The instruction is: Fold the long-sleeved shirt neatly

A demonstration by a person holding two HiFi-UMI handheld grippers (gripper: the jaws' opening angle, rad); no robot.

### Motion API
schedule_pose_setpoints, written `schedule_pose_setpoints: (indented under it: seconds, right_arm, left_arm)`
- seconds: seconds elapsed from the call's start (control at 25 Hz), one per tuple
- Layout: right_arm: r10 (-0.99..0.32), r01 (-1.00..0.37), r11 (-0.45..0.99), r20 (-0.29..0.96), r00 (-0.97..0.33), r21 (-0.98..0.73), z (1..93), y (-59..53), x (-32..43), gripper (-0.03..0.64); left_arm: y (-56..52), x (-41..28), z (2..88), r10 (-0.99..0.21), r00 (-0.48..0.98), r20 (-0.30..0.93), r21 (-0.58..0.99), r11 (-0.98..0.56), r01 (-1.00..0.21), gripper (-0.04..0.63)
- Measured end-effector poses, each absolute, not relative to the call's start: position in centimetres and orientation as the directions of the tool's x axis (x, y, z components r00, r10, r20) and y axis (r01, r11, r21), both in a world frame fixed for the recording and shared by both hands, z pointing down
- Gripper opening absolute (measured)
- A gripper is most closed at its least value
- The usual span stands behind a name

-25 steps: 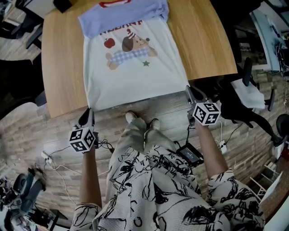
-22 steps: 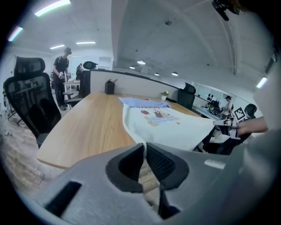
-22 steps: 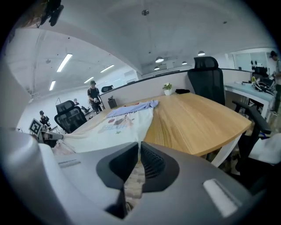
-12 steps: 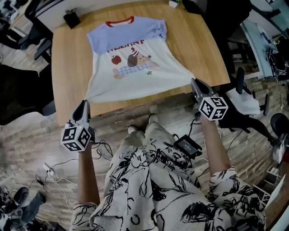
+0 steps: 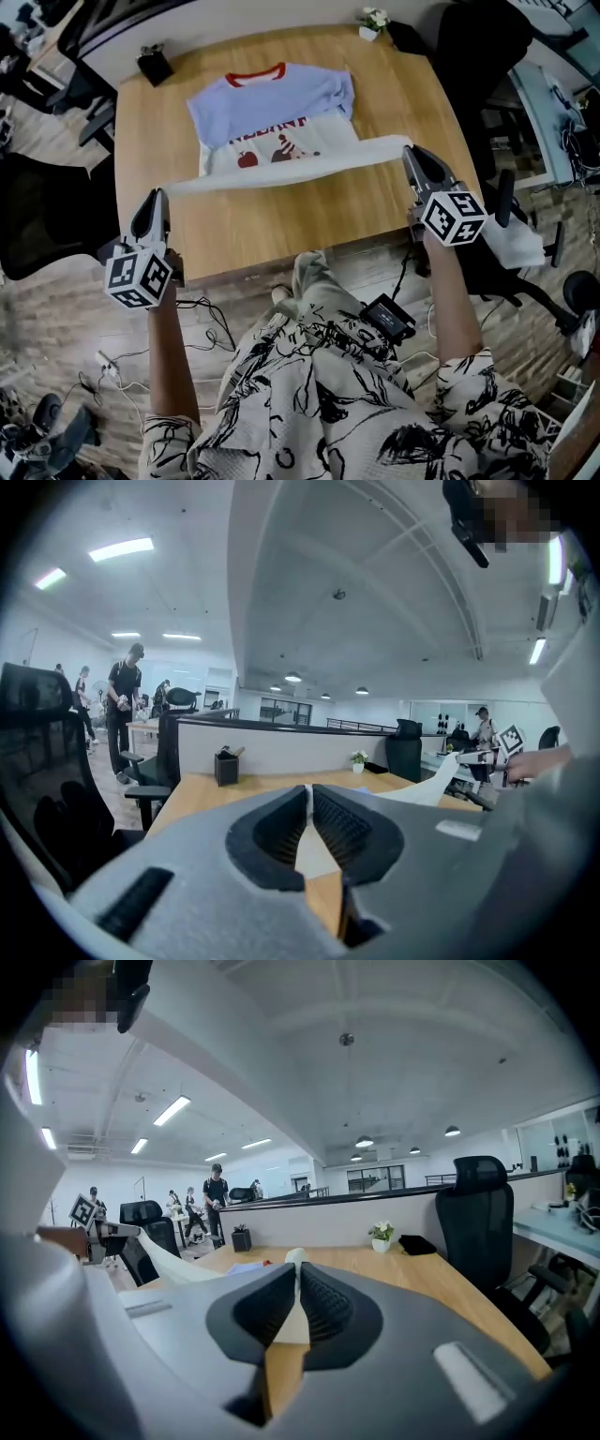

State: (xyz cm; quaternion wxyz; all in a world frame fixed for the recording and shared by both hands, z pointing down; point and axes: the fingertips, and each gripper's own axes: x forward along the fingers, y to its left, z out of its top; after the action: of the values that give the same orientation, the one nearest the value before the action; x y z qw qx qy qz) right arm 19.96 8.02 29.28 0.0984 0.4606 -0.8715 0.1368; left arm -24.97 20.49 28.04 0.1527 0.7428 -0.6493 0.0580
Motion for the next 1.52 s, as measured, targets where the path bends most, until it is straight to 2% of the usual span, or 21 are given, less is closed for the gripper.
schedule_pose_setpoints:
  seconds: [0.36, 0.6, 0.92, 1.2, 1.52]
  right_arm:
    - [-0.761, -0.804, 0.560, 0.258, -0.595, -0.200, 26.2, -3.5, 17.4, 0.028]
    - [-0.712, -0.775, 0.587, 0.307, -0.632, -0.235, 27.1, -10.9, 16.0, 0.029]
    - [-0.684, -0.791, 0.562, 0.401, -0.609, -0.242, 32.5, -18.4, 12.7, 0.029]
    - [-0.688, -0.820, 0.463, 0.447, -0.571, -0.336, 40.2, -23.8, 10.9, 0.031]
    - [-0.638, -0.864, 0.337, 0.584, -0.501, -0.373, 48.9, -29.4, 9.8, 0.032]
  left_arm:
    - [10.0, -27.5, 24.7, -0.966, 0.076, 0.245, 0.121, -0.048, -0.992, 0.028]
    - [2.6, -28.7, 25.0, -0.960, 0.027, 0.280, 0.045, -0.015, -0.999, 0.028]
    - [-5.4, -32.1, 32.0, -0.922, 0.025, 0.387, 0.058, -0.003, -0.998, 0.028]
    - [-11.0, -34.6, 40.2, -0.873, 0.103, 0.476, 0.165, -0.026, -0.986, 0.029]
    - [-16.9, -36.1, 48.5, -0.799, 0.183, 0.572, 0.245, -0.047, -0.968, 0.032]
